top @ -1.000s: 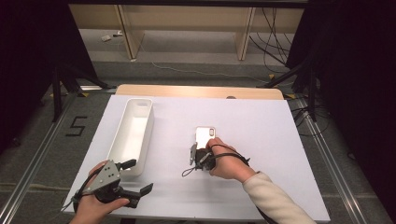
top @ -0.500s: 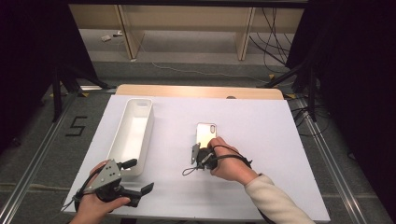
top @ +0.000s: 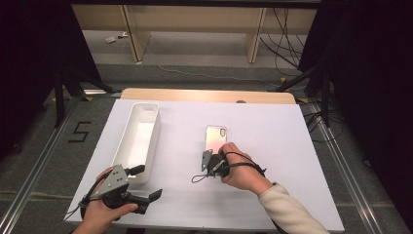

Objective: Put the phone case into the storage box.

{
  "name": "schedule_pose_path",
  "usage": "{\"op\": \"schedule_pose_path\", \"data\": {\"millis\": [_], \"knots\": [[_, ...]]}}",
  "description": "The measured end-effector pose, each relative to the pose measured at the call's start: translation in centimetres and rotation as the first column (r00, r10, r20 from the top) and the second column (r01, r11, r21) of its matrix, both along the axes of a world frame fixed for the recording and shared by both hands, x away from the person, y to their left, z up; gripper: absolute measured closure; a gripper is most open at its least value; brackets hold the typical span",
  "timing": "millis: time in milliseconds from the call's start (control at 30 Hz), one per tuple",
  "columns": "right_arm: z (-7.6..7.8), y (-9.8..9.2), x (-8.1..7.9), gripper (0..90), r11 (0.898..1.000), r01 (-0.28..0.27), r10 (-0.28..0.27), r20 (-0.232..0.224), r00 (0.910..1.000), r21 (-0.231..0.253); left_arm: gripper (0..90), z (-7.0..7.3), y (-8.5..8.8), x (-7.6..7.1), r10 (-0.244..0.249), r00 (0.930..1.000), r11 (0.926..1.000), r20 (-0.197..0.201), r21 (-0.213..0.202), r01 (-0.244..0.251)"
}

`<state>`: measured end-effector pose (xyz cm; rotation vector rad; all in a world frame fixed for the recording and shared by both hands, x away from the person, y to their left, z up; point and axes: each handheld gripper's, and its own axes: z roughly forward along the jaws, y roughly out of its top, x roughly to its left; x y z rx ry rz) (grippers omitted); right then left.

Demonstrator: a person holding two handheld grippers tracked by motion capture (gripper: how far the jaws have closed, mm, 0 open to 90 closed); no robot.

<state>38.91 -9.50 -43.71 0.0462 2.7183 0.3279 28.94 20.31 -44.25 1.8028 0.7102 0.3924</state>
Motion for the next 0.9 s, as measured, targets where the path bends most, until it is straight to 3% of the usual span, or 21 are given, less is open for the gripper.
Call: {"op": "schedule_pose_path", "data": {"millis": [900], "knots": [[1.1,0.7,-0.9,89.0,1.0,-0.011,0.01,0.087,0.9962,0.004,2.7,0.1,0.4,-0.4,0.019,0.9997,0.9998,0.013,0.008,-0.019]]}}
